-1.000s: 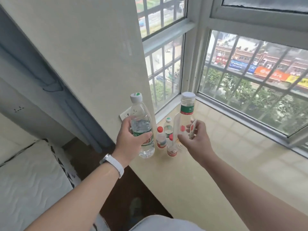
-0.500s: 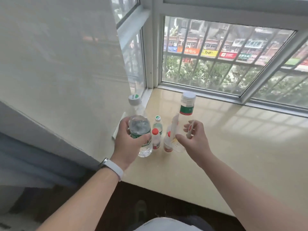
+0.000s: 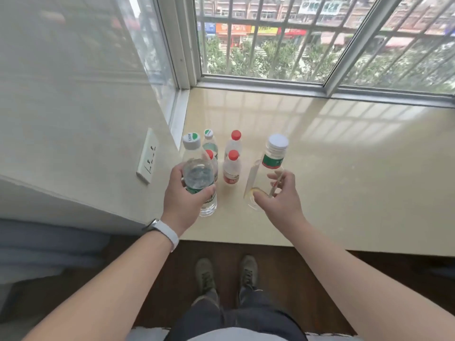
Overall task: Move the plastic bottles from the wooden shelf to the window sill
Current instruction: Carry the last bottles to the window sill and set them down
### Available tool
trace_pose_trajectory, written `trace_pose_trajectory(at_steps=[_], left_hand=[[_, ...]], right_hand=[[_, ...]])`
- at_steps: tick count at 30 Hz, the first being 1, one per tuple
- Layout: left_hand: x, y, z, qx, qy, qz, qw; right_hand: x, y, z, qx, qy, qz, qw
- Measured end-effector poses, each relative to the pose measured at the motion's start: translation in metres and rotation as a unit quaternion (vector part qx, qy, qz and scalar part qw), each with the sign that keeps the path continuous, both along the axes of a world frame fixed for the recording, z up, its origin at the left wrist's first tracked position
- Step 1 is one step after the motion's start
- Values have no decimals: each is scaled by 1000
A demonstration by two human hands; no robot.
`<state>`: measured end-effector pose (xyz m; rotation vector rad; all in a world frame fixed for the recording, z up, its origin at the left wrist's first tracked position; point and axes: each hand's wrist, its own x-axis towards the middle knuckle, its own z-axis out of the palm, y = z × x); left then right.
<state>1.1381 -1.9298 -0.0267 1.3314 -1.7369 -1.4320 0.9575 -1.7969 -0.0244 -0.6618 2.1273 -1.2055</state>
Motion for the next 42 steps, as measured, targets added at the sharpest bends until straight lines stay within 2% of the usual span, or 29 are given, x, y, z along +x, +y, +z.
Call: trace_pose_trajectory(at_steps=[11, 22, 28, 34, 42], left_hand=[[-13, -15, -125, 7, -73, -2, 997], [-19, -42, -207, -39, -74, -17, 996], [-24, -51, -226, -28, -50, -43, 997], [-19, -51, -234, -28, -45, -58, 997], [-19, -53, -231, -32, -64, -72, 995]], right_hand=[[7, -27, -141, 65, -5, -7, 998], [27, -66, -248, 42, 49, -49, 997], [36, -76, -271, 41, 48, -121, 991], [47, -64, -274, 50, 51, -81, 994], [43, -70, -270, 90, 37, -101, 990]])
